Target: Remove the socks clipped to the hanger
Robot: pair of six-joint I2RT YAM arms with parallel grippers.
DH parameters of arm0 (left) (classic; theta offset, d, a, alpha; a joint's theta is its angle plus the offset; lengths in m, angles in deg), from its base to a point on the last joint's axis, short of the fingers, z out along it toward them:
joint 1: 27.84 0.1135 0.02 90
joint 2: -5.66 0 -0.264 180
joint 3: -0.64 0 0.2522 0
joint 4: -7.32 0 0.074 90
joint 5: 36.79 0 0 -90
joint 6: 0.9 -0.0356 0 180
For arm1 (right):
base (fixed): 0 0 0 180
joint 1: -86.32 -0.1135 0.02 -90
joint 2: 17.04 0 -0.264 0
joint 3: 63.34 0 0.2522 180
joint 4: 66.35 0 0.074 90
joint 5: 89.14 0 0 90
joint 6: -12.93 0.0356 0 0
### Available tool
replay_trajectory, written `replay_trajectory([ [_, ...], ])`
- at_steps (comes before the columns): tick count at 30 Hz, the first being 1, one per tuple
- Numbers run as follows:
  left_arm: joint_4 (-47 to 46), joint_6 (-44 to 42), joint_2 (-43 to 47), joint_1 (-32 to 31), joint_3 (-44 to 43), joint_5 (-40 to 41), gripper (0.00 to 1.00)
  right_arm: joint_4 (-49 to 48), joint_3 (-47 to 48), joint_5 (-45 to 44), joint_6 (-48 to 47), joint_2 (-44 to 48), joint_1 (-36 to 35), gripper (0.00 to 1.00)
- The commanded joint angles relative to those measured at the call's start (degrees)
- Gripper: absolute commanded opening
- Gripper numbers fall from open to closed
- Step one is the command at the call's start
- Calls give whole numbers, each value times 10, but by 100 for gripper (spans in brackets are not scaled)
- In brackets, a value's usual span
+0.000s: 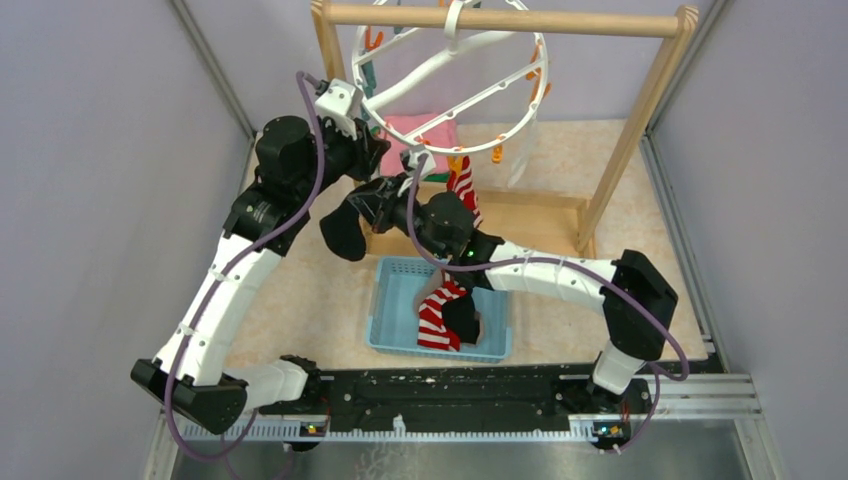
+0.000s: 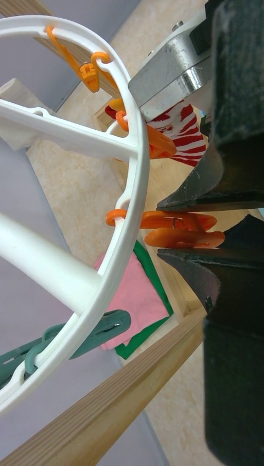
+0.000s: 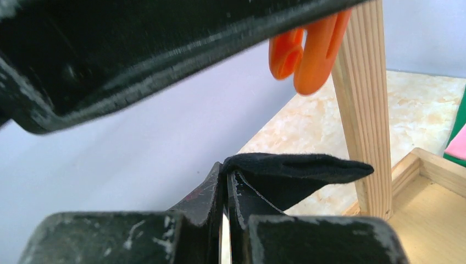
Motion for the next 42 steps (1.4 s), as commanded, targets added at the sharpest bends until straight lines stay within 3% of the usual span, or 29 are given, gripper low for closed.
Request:
replay_trajectory([
  [1,-33,-4,-1,-2,-28,-1,0,-9,-32,5,-6,31,-8,0],
  [11,-28,-14,9,-1,-17,5,0,99,-259,87,-29,232,-9,0],
  [17,-38,-13,7,-1,-29,38,0,173,-362,77,-18,331,-8,25],
  [26,-46,-28,1,4,-48,73,0,286,-341,25,-50,419,9,82],
  [29,-43,-30,-1,5,-49,74,16,299,-330,28,-59,424,36,97],
  [34,-40,-28,1,5,-52,68,47,279,-301,68,-99,406,99,99],
  [39,-36,-30,0,7,-67,74,50,297,-223,130,-120,339,154,99],
  [42,-31,-31,1,8,-73,71,52,236,-248,136,-128,356,154,99],
])
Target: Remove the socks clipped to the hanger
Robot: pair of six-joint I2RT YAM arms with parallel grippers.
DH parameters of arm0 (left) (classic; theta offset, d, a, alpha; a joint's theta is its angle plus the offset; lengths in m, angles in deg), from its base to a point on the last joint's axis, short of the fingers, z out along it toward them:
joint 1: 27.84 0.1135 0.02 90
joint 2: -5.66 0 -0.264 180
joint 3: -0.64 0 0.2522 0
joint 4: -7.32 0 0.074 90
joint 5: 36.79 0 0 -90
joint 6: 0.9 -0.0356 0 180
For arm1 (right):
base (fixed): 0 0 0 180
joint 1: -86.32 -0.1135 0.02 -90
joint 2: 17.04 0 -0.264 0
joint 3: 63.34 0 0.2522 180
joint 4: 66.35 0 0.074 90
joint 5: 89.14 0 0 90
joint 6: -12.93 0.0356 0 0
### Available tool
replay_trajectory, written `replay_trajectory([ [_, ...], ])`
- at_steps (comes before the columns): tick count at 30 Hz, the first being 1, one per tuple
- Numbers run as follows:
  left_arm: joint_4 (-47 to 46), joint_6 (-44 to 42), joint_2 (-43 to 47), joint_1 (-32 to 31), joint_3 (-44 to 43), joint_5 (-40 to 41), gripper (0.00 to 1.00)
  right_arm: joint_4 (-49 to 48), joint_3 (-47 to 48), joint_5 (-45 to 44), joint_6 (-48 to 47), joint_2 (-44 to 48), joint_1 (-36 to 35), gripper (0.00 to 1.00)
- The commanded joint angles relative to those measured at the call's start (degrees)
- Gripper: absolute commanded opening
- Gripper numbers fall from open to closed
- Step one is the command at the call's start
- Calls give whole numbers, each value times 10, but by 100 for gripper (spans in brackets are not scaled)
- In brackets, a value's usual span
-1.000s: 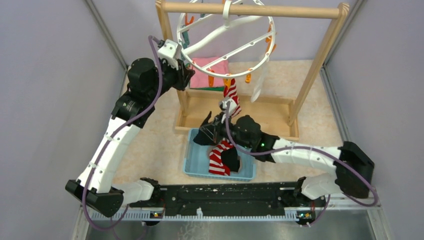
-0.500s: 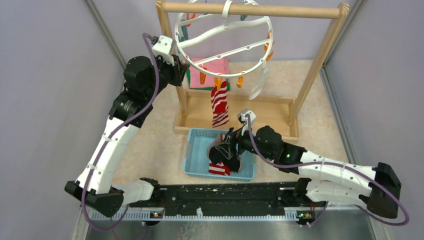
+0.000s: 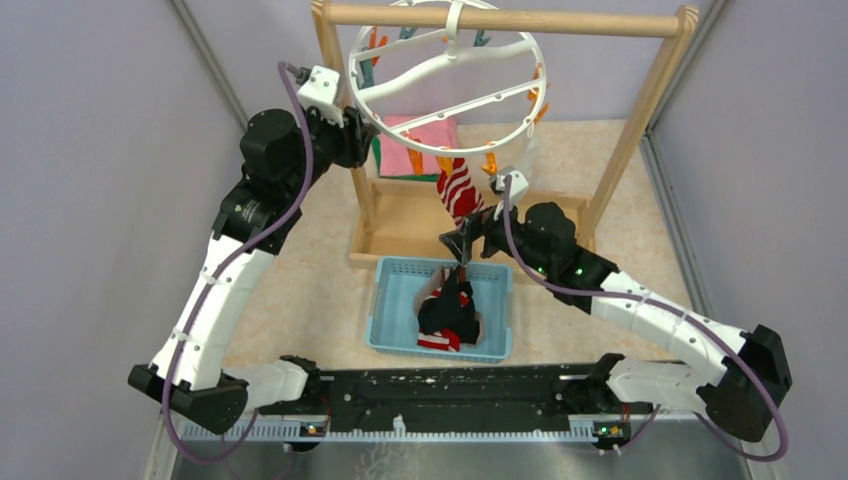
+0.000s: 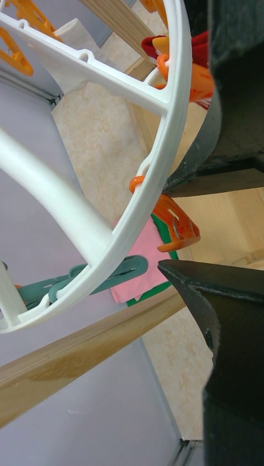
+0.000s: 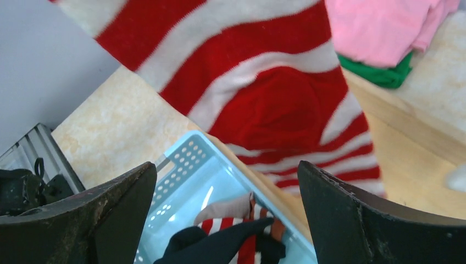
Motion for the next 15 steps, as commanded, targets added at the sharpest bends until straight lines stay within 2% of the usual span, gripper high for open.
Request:
replay_trajectory([
  [1,-30,-4,5,2,-32,1,52,-71,3,27,-32,16,9,99],
  [5,-26,-1,5,3,-27,-4,53,-128,5,34,-54,-13,36,99],
  [7,-23,2,5,3,-25,-5,56,-170,4,36,-69,-30,42,99],
  [8,-21,2,6,3,-25,-5,60,-195,1,38,-79,-38,42,98],
  [12,-2,-3,17,3,-22,2,88,-268,-1,60,-94,-73,42,89],
  [15,25,-6,42,6,-13,-11,97,-291,6,71,-93,-90,31,78],
])
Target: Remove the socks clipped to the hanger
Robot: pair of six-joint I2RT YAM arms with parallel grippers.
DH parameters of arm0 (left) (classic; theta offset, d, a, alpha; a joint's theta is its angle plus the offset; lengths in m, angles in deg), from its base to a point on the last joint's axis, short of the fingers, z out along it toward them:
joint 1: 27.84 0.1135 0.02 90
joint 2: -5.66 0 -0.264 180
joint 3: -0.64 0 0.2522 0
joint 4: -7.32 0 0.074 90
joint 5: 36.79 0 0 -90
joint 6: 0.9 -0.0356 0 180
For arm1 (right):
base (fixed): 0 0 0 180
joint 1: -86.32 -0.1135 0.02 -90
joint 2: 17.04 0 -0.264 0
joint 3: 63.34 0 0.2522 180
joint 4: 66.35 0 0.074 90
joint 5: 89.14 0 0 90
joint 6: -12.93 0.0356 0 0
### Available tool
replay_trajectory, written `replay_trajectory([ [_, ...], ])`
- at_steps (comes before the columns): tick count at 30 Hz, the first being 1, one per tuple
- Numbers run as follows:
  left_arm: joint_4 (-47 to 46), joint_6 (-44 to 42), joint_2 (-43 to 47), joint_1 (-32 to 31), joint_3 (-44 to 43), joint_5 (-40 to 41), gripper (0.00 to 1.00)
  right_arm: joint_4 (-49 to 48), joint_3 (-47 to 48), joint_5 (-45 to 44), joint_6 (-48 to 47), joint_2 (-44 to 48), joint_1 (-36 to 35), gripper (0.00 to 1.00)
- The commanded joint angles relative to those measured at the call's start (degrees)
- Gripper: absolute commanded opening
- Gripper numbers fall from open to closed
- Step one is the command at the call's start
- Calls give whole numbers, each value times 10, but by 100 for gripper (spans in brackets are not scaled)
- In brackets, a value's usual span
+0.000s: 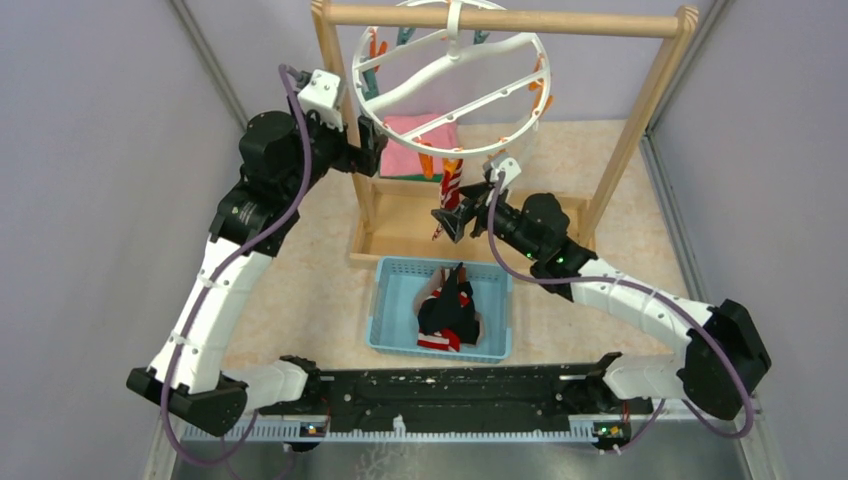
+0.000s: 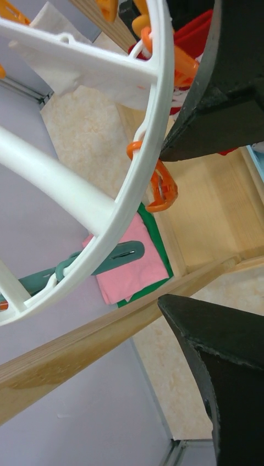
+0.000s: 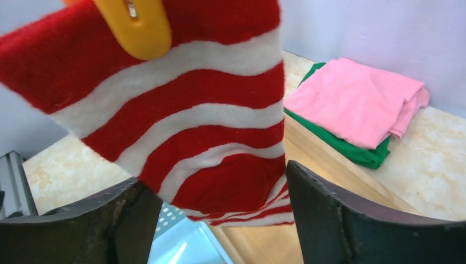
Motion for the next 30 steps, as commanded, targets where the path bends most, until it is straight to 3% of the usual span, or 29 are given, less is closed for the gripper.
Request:
replay_trajectory([
  [1,8,-2,50,4,0,-20,99,-90,12,26,-22,-20,-22,73],
  [8,66,7,109,10,59,-143,99,-115,8,-15,-27,-36,-96,45],
  [12,80,7,113,10,89,-241,99,-129,20,-29,-18,-53,-125,43],
  [17,80,7,96,10,115,-307,99,-130,61,-31,-15,-78,-160,42],
  [30,15,60,31,11,26,-313,99,-157,140,-94,20,-157,-198,41],
])
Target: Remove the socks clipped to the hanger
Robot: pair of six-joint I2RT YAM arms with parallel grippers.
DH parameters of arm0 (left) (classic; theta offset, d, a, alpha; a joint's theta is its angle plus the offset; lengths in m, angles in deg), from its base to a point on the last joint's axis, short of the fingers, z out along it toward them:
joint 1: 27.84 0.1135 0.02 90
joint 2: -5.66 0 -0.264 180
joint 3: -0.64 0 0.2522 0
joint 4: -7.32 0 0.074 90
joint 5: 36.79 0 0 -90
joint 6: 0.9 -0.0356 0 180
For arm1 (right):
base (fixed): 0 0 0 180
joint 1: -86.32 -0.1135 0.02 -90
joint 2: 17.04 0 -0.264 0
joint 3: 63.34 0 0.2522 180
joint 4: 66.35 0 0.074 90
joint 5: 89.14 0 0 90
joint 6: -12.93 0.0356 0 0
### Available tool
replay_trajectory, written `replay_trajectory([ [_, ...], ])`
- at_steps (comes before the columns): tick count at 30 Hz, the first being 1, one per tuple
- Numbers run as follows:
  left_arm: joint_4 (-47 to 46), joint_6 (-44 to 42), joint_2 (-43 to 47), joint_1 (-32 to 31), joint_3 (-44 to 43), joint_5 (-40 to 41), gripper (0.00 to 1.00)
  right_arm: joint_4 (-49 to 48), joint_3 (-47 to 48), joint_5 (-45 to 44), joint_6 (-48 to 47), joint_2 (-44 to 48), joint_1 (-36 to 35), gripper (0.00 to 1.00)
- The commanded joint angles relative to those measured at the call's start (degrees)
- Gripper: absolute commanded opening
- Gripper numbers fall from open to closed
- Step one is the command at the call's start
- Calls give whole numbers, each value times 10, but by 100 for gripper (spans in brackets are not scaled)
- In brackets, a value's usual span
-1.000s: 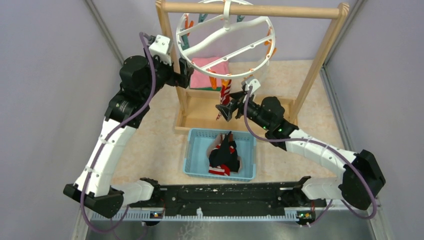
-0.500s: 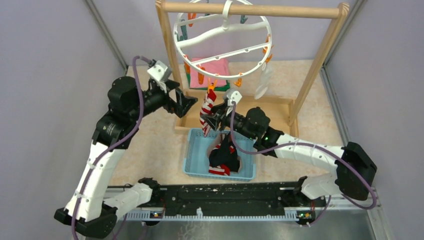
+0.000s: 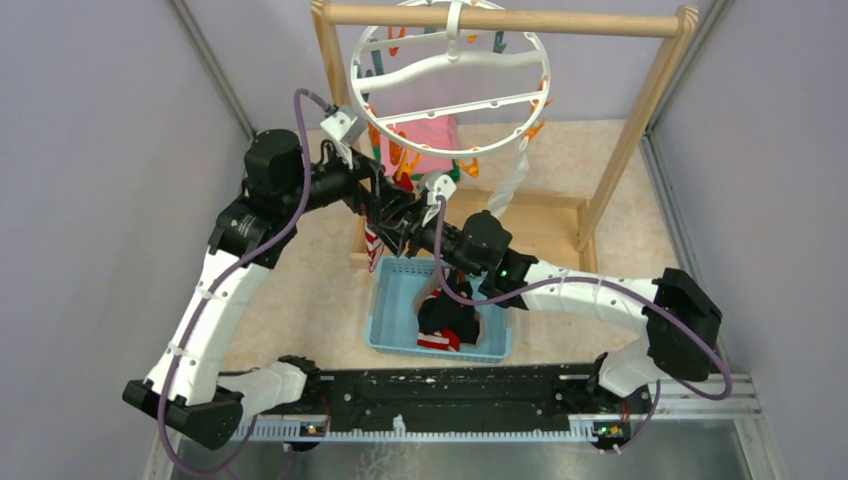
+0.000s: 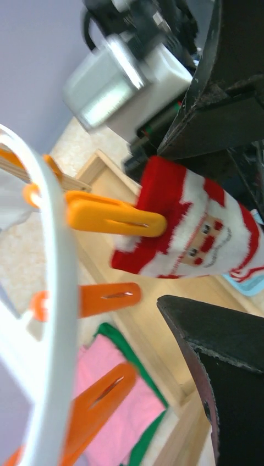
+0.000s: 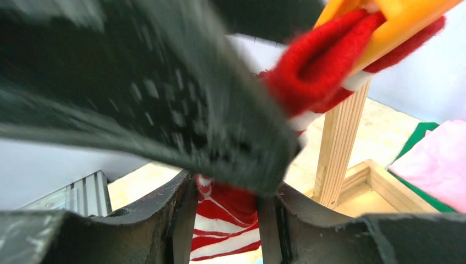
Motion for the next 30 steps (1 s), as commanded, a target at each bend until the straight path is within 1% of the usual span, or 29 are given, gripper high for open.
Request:
replay_trajectory([
  [1,-47,11,-22,2,-54,-28,99,-37,42,-32,18,-27,-14,40],
  [4,-54,6,-28,2,-59,-27,99,-43,54,-40,27,-43,-17,37],
  [10,-59,-23,-34,2,-56,15,99,-67,57,-33,41,-55,-23,36],
  [14,-71,-32,-36,2,-56,47,91,-73,60,-30,47,-63,-29,35],
  [17,-81,-31,-38,2,-59,49,84,-81,57,-29,52,-63,-33,35],
  [19,-72,-28,-40,2,-63,44,82,-90,44,-35,58,-55,-33,35],
  [21,-55,-26,-35,2,-61,34,88,-96,29,-46,60,-40,-33,35],
  [23,-27,-25,-28,2,-61,27,98,-97,14,-47,64,-25,-32,35],
  [27,57,-33,-21,10,-98,11,99,-99,-19,-29,89,5,-28,35],
  [30,59,-31,-8,20,-89,-12,99,-104,-31,-16,98,14,-27,35],
])
